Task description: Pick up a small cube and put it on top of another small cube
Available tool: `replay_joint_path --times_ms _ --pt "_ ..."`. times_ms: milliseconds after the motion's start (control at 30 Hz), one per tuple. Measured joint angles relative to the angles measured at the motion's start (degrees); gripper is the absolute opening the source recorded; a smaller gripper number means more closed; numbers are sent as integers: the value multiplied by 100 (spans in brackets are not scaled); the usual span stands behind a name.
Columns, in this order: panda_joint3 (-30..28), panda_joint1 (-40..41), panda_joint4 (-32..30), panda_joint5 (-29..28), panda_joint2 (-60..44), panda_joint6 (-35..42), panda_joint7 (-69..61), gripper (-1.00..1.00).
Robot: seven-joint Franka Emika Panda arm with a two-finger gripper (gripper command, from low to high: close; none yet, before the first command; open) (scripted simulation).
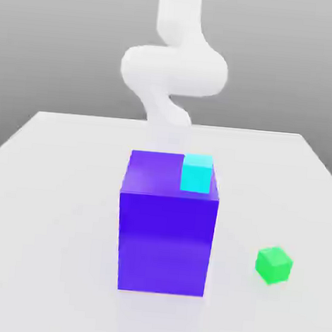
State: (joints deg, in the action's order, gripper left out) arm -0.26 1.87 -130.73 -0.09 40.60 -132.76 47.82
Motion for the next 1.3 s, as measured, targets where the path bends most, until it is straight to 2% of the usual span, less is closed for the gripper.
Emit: replay_joint_path --times_ms 600,1067,1200,1233,1300 --pt "-555 1071 757 47 -3774 -701 1356 0" --pt "-921 1884 1349 756 -6719 -1215 1947 0" --pt "-811 2063 1543 959 -7551 -1693 1901 0" --pt "-778 2092 1584 994 -7717 -1812 1879 -100" --pt "-778 2092 1584 995 -7717 -1813 1879 -100"
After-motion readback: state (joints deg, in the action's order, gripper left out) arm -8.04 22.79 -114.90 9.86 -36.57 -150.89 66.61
